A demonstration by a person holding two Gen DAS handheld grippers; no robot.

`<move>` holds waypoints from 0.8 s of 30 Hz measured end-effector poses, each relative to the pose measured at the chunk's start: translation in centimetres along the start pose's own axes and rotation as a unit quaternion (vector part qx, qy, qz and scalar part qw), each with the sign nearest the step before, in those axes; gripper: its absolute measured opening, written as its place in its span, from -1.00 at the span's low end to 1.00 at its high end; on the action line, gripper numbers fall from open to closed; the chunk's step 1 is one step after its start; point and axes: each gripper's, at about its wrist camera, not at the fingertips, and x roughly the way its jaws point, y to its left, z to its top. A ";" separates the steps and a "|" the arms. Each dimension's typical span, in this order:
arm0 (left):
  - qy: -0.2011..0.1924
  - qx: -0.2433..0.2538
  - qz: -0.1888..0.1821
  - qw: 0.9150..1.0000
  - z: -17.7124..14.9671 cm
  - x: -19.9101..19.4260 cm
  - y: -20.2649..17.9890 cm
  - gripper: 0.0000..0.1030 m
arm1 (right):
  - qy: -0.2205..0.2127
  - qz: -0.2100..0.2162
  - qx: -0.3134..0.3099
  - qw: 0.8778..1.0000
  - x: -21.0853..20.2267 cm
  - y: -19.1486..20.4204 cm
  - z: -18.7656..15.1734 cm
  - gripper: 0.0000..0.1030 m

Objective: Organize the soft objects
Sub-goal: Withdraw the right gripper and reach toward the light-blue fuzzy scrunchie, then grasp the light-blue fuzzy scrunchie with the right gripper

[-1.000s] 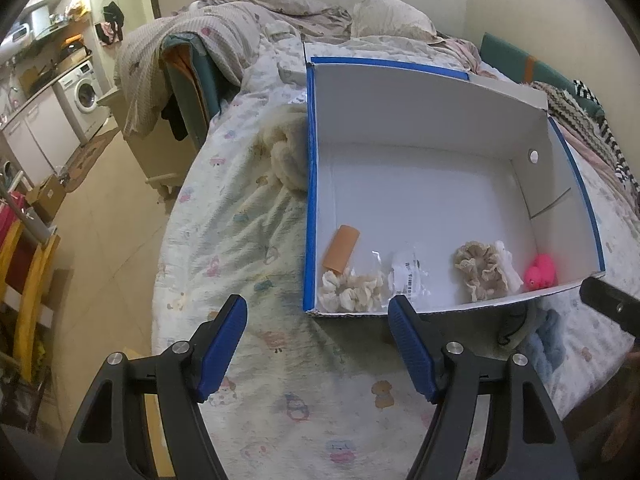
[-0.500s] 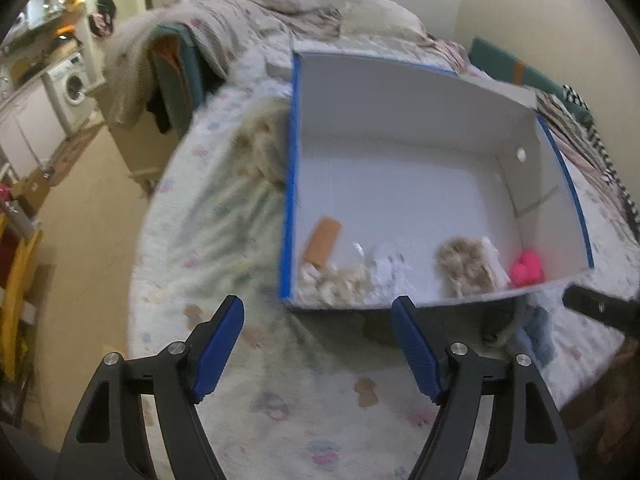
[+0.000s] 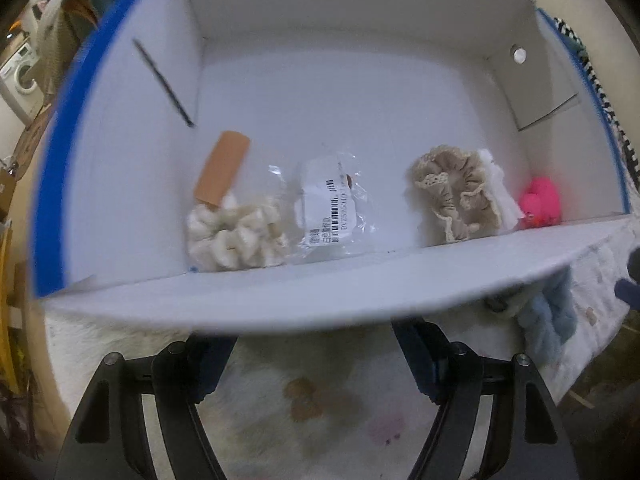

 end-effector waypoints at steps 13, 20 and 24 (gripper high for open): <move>0.029 -0.019 -0.034 0.999 0.6 1.1 1.1 -0.85 | 0.090 -0.082 -0.042 0.992 6.7 -0.2 -0.5 0.46; 0.012 -0.007 -0.030 0.999 -1.2 -1.5 3.9 -0.86 | 0.099 -0.111 -0.097 0.984 8.0 1.6 -1.5 -0.56; 0.001 -0.011 -0.036 0.999 -2.4 -3.1 5.4 -0.87 | 0.085 -0.096 -0.110 0.986 6.9 2.5 -2.0 -0.67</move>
